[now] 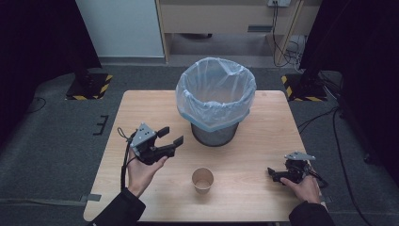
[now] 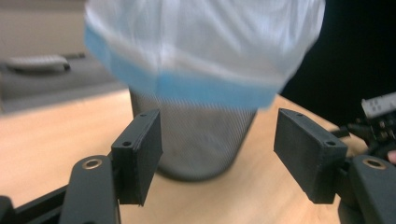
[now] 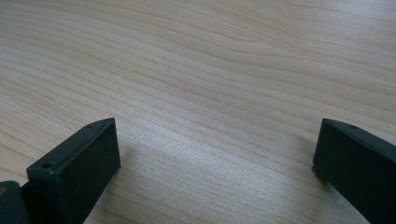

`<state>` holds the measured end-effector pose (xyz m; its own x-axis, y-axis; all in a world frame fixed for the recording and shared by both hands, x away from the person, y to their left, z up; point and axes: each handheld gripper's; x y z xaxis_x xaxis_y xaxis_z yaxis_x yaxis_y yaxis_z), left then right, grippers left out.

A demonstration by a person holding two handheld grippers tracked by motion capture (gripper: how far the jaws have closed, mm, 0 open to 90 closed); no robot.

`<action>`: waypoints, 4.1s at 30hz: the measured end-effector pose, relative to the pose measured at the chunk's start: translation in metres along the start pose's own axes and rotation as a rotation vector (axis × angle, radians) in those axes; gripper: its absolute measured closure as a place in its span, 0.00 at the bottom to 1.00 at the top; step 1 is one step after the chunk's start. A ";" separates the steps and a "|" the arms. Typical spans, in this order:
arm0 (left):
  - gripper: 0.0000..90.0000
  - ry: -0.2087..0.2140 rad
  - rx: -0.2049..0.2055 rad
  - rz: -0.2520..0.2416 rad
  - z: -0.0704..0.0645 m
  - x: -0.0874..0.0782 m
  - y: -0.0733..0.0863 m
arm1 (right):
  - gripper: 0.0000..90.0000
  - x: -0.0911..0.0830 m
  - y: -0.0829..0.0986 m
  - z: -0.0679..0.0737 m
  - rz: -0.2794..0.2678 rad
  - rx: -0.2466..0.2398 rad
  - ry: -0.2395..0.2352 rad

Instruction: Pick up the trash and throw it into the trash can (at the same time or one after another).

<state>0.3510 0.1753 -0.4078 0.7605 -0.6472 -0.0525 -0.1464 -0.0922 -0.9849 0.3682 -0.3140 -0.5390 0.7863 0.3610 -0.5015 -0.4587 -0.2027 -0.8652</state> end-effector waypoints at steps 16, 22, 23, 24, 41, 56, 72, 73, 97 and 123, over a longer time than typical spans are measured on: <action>0.42 0.112 -0.014 0.239 -0.026 0.014 0.060 | 0.01 0.000 0.000 0.000 0.000 0.000 0.000; 0.50 0.144 -0.026 0.294 -0.034 0.020 0.070 | 0.01 0.000 0.000 0.000 0.000 0.000 0.000; 0.52 0.152 -0.028 0.309 -0.036 0.021 0.072 | 0.01 0.000 0.000 0.000 0.000 0.000 0.000; 0.54 0.152 -0.028 0.309 -0.036 0.021 0.072 | 0.01 0.000 0.000 0.000 0.000 0.000 0.000; 0.91 0.163 -0.052 0.396 -0.041 0.025 0.080 | 0.01 0.000 0.000 0.000 0.000 0.000 0.000; 0.93 0.178 -0.048 0.315 -0.043 0.018 0.063 | 0.01 0.000 0.000 0.000 0.000 0.000 0.000; 0.93 0.108 -0.053 0.105 -0.022 -0.005 0.012 | 0.01 0.000 0.000 0.000 0.000 0.000 0.000; 0.93 0.098 -0.054 0.075 -0.018 -0.009 0.004 | 0.01 0.000 0.000 0.000 0.000 0.000 0.000; 0.93 0.017 -0.028 -0.218 0.003 -0.045 -0.067 | 0.01 0.000 0.000 0.000 0.000 0.000 0.000; 0.93 0.000 0.027 -0.397 0.002 -0.006 -0.146 | 0.01 0.000 0.000 0.000 0.001 0.002 -0.001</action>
<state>0.3690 0.1941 -0.2644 0.7549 -0.5650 0.3330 0.1756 -0.3151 -0.9327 0.3681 -0.3139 -0.5390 0.7855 0.3613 -0.5024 -0.4603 -0.2016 -0.8646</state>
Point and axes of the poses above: each handheld gripper's, and its own axes: x roughly forward along the jaws, y roughly out of its underside, z roughly to its left, and after that the axes turned 15 degrees about -z, right-handed
